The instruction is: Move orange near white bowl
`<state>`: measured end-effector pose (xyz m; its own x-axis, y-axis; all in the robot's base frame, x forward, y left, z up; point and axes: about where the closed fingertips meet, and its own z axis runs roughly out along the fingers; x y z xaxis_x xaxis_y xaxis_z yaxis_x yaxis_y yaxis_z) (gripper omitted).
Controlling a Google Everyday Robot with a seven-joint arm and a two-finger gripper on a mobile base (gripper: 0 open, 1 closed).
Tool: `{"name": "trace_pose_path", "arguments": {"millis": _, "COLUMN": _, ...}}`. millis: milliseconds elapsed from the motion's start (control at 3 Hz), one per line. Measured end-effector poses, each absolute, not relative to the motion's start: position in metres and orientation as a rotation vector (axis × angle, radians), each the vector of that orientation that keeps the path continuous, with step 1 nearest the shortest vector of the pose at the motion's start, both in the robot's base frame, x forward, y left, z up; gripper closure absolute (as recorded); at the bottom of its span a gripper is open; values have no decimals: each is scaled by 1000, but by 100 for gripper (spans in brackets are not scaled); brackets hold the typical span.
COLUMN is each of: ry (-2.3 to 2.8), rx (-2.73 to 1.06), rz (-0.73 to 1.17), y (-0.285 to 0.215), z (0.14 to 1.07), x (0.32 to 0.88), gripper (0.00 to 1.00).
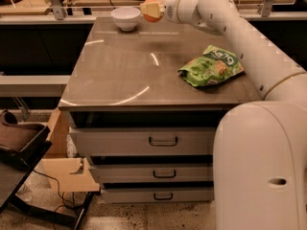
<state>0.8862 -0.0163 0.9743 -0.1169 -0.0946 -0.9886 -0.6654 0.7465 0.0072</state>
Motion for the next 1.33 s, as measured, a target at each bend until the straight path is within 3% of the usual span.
{"name": "trace_pose_path", "arguments": {"millis": 1333, "ry": 1722, "rx": -433, "rz": 399, "y": -3, "z": 922, "x": 945, "gripper": 100}}
